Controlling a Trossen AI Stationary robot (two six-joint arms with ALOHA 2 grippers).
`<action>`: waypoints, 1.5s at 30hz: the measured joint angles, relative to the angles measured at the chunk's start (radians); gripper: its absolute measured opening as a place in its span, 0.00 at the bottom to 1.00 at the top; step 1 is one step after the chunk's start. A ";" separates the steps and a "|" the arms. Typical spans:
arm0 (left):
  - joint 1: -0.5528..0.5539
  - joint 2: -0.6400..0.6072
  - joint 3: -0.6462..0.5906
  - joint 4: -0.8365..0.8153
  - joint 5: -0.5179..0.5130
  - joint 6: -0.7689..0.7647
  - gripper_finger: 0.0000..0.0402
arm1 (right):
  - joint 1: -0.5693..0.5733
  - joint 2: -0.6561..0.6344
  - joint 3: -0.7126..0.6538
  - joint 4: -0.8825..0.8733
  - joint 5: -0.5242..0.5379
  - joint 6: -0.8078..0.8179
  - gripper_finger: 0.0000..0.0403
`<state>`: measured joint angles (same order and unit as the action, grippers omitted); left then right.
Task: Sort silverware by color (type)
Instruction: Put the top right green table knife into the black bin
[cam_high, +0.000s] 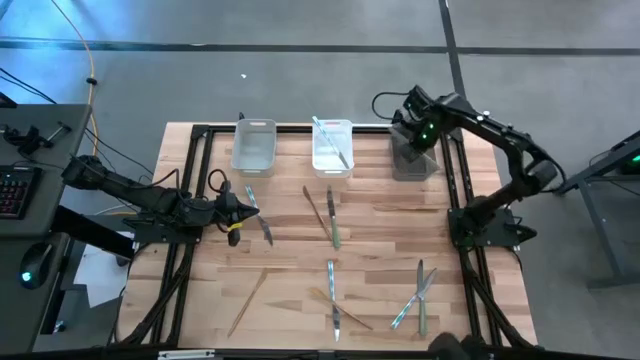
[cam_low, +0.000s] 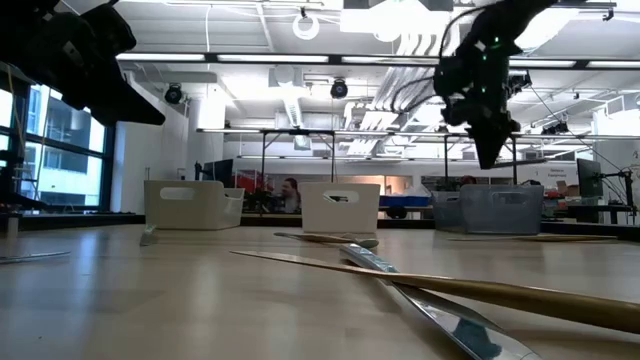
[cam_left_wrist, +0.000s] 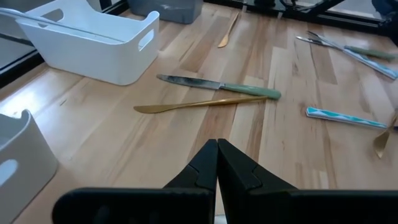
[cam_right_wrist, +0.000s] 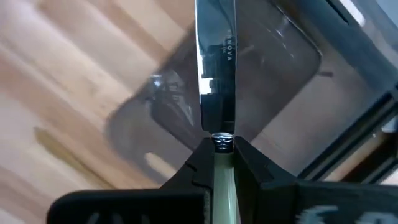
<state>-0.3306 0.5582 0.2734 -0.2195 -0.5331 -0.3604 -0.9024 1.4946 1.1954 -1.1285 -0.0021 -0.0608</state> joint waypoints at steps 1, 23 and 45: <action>0.000 0.000 0.000 0.000 0.000 -0.002 0.00 | -0.016 0.011 0.000 0.004 -0.006 0.001 0.03; 0.000 0.000 0.000 0.000 0.011 -0.006 0.00 | -0.082 0.164 0.000 0.026 -0.061 0.014 0.02; 0.000 0.000 0.000 0.000 0.011 -0.006 0.00 | -0.101 0.048 0.000 -0.071 -0.077 0.035 0.02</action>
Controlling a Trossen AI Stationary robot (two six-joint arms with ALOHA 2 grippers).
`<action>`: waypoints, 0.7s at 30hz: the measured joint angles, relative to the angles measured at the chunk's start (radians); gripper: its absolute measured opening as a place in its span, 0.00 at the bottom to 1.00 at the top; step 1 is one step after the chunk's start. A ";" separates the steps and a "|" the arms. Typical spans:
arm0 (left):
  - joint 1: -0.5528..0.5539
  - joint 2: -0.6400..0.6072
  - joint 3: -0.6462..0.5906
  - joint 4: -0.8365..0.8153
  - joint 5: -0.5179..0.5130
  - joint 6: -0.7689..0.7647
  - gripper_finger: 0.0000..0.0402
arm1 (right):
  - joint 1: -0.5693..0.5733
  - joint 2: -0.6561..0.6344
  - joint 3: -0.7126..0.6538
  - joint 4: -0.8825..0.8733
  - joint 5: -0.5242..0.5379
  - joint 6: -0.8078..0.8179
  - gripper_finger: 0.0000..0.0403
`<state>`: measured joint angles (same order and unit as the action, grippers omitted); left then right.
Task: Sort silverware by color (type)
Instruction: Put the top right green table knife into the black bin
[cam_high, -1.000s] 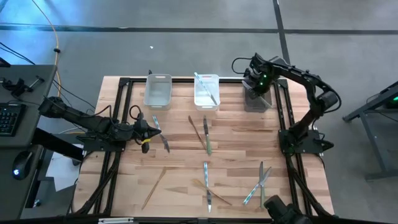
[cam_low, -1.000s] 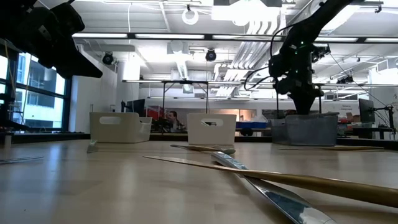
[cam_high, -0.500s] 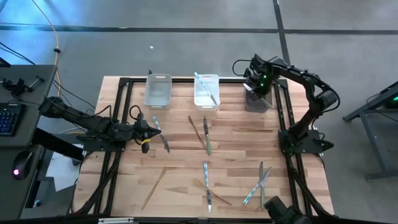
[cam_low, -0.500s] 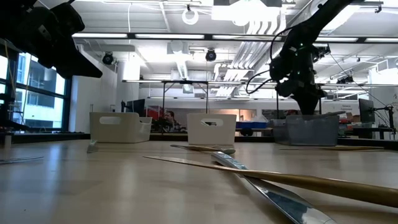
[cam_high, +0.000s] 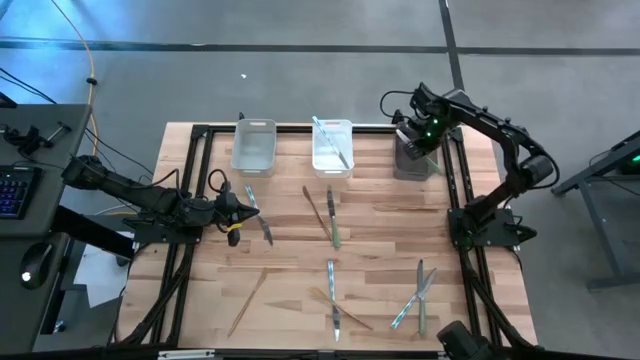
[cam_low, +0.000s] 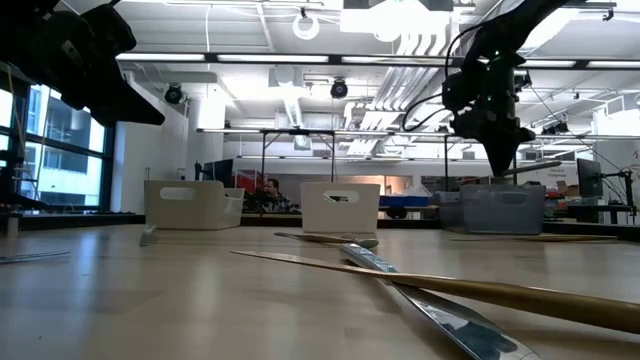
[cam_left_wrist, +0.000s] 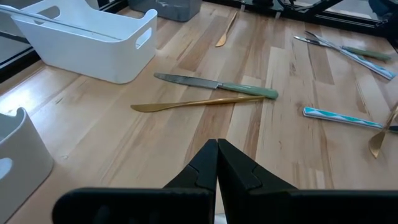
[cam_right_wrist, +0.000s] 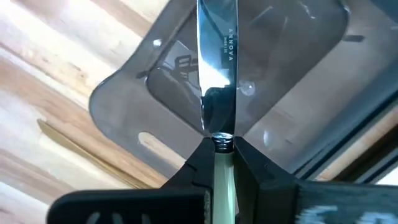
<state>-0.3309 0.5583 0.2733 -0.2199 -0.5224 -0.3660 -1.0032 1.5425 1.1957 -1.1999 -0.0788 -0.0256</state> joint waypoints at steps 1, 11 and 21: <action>0.000 0.000 0.000 0.000 0.000 0.000 0.00 | -0.006 0.000 0.000 0.000 0.003 0.004 0.02; 0.000 0.000 0.000 0.000 0.000 0.000 0.00 | -0.059 0.046 0.000 0.051 -0.001 0.048 0.02; 0.000 0.000 0.000 0.000 0.000 0.000 0.00 | -0.059 0.089 0.000 0.086 -0.019 0.071 0.02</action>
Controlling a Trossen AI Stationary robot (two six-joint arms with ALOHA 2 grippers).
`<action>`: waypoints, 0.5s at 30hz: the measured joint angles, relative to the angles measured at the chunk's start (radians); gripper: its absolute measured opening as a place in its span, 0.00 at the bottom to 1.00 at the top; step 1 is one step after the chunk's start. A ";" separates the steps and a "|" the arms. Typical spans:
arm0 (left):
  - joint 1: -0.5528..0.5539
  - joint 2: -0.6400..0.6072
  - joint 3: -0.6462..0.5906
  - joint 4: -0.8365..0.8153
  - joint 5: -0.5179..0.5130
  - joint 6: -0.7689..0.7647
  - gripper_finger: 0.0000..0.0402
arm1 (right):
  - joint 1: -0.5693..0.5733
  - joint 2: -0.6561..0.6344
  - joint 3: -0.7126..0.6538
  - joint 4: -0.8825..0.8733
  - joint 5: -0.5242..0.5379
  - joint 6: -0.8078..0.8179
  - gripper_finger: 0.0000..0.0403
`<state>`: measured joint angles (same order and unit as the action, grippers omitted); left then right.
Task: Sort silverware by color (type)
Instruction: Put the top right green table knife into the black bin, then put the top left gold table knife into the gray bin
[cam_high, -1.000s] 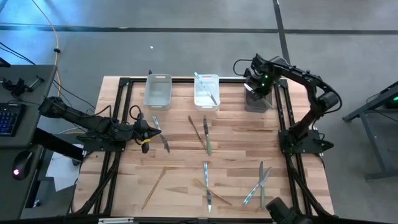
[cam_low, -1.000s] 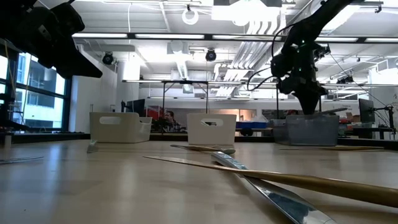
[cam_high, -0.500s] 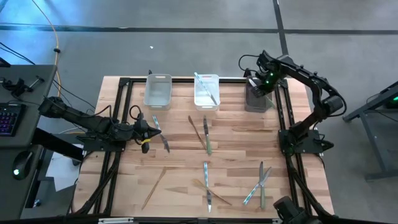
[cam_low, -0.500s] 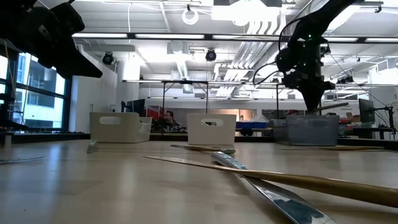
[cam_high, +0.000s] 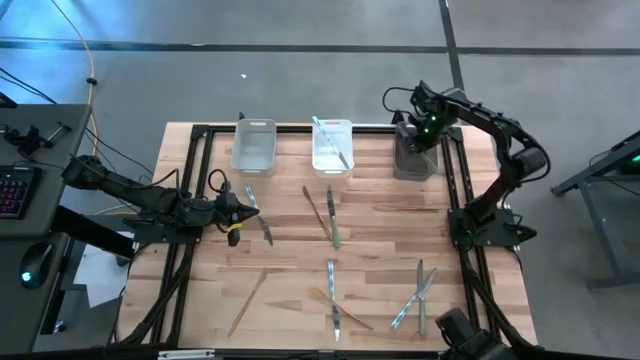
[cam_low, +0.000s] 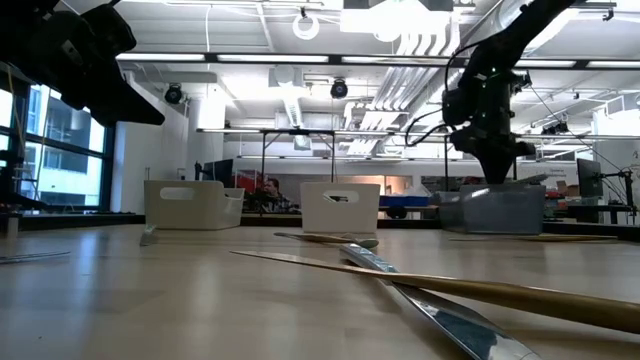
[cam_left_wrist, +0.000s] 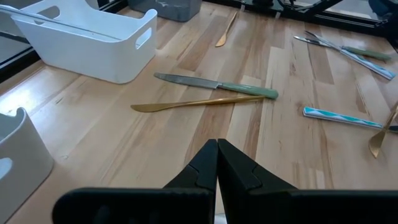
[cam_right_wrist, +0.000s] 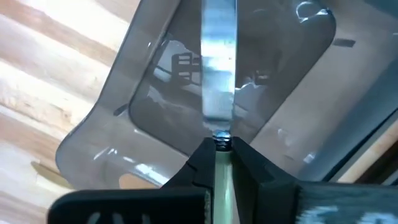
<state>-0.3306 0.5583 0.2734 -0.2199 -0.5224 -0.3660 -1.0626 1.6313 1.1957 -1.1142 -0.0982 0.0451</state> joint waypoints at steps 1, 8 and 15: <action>0.000 0.000 0.000 0.000 0.000 0.000 0.00 | 0.000 0.003 0.000 0.007 0.000 0.000 0.02; 0.000 0.000 0.000 0.000 0.002 0.000 0.00 | 0.003 0.005 0.000 0.045 0.000 -0.024 0.10; 0.000 0.000 0.000 0.000 0.008 -0.001 0.00 | 0.003 -0.015 0.000 0.073 0.001 -0.073 0.21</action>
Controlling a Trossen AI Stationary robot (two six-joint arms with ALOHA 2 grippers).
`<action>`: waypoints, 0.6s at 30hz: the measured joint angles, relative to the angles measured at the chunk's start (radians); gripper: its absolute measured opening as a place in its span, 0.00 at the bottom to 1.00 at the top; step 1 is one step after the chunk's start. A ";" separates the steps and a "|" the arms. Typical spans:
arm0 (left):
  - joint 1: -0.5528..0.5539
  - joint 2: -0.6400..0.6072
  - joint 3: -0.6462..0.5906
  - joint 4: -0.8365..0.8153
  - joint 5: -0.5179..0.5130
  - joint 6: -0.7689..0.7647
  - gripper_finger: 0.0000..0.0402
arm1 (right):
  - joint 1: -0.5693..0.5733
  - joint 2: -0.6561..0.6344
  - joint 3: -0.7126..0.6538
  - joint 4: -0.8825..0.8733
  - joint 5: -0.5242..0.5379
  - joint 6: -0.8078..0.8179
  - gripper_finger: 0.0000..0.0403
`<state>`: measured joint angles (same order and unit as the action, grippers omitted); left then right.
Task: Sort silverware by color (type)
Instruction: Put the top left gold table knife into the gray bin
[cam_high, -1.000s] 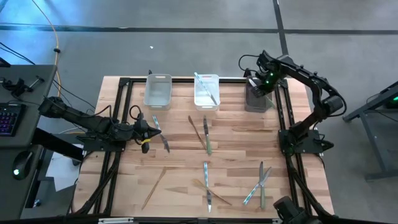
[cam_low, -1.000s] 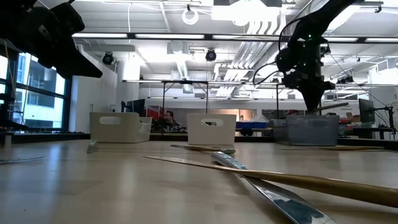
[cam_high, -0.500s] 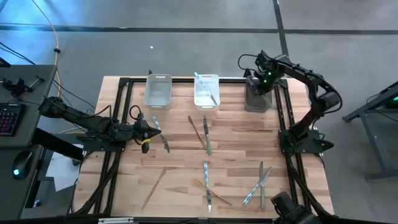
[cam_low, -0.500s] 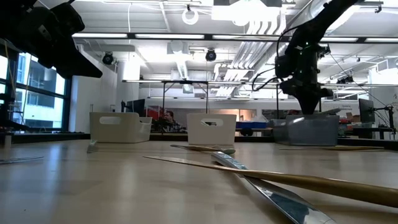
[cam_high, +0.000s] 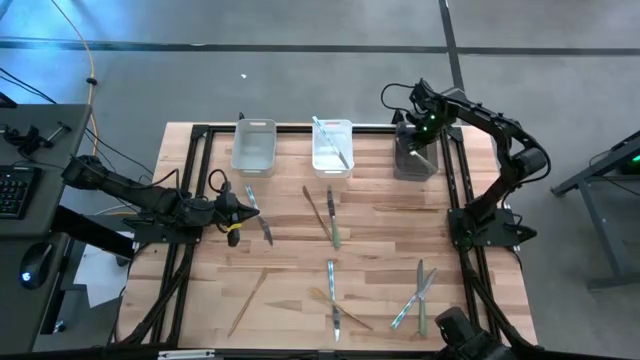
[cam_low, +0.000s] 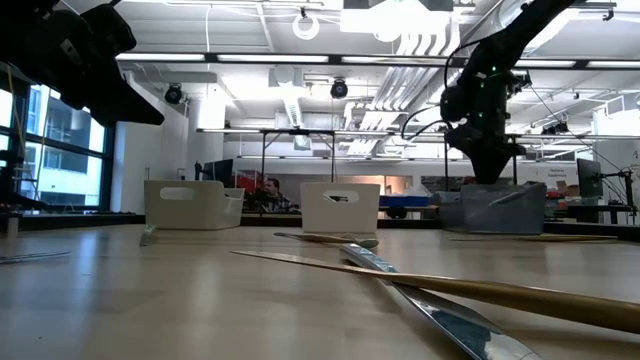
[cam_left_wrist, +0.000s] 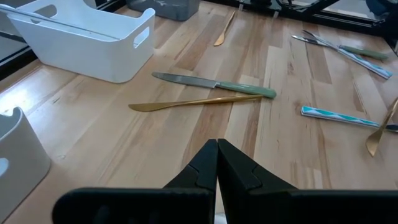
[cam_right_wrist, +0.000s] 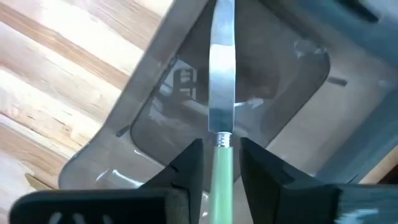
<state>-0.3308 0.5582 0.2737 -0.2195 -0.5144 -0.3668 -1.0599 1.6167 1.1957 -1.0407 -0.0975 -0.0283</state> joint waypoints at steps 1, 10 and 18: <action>0.000 0.000 0.000 0.000 0.000 0.000 0.00 | 0.000 -0.014 0.000 0.004 0.000 -0.008 0.22; 0.000 0.016 0.000 0.003 0.013 -0.002 0.00 | 0.036 -0.238 -0.001 0.089 -0.030 -0.109 0.04; 0.003 0.117 0.000 0.096 0.068 0.061 0.00 | 0.158 -0.467 -0.299 0.532 -0.192 -0.110 0.01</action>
<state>-0.3281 0.6747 0.2737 -0.1237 -0.4468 -0.3058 -0.9014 1.1496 0.8964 -0.5089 -0.2892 -0.1380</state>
